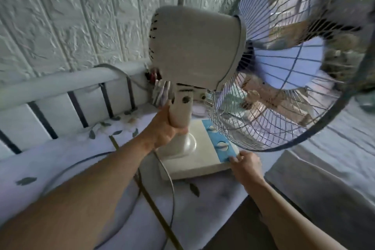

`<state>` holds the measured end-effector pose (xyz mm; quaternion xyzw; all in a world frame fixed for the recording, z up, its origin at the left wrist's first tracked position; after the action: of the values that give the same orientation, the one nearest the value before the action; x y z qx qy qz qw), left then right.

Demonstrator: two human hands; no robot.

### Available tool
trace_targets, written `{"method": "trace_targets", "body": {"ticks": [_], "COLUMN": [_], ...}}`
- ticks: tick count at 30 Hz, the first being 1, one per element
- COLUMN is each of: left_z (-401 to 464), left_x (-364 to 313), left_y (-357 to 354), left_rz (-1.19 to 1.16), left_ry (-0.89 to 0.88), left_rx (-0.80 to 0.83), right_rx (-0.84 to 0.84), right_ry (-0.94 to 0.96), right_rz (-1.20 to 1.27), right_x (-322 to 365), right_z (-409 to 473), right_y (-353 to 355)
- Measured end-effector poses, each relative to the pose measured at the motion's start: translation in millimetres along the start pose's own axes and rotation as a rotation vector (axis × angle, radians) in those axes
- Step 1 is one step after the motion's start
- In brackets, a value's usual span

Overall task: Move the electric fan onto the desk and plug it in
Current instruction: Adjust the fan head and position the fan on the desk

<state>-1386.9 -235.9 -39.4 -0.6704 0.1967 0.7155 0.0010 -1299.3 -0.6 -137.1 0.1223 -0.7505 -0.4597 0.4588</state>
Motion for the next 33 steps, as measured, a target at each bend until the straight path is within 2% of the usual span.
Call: {"method": "trace_targets", "body": {"ticks": [4,6,13,17,26,30,33], "left_z": [-17,-23,-3,3,8,-3,-24], "left_x": [20,29,32,34,34,32,41], "left_y": [-1,-5,-3,-6,-14,-14,6], "left_rz": [0.059,0.128,0.091,0.031,0.045,0.149,0.271], "left_ry": [0.048,0.06,-0.001,-0.013,-0.013,0.048,0.17], "left_rx": [-0.245,-0.303,-0.147,-0.112,-0.118,-0.108,-0.234], "right_rx": [0.105,0.132,0.051,0.015,-0.001,0.068,0.056], "right_ry": [-0.055,-0.051,-0.112,-0.137,-0.152,-0.126,-0.081], "right_rz": [0.251,0.302,0.258,0.243,0.286,0.078,-0.005], "right_x": [-4,-3,-16,-20,-22,-9,6], "right_z": [-1,-1,-13,-17,-13,-26,-49], "right_y": [-1,-3,-4,-1,5,7,11]}}
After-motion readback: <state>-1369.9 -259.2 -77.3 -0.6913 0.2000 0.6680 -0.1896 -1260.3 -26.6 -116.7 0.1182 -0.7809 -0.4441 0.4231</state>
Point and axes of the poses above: each hand's wrist, its own z-axis towards the middle knuckle, its own y-axis out of the back of the hand, x = y × z, the point moved 9 cm from there along z, towards the middle knuckle, and after that the axes turned 5 degrees about -z, right-handed, at the moved point
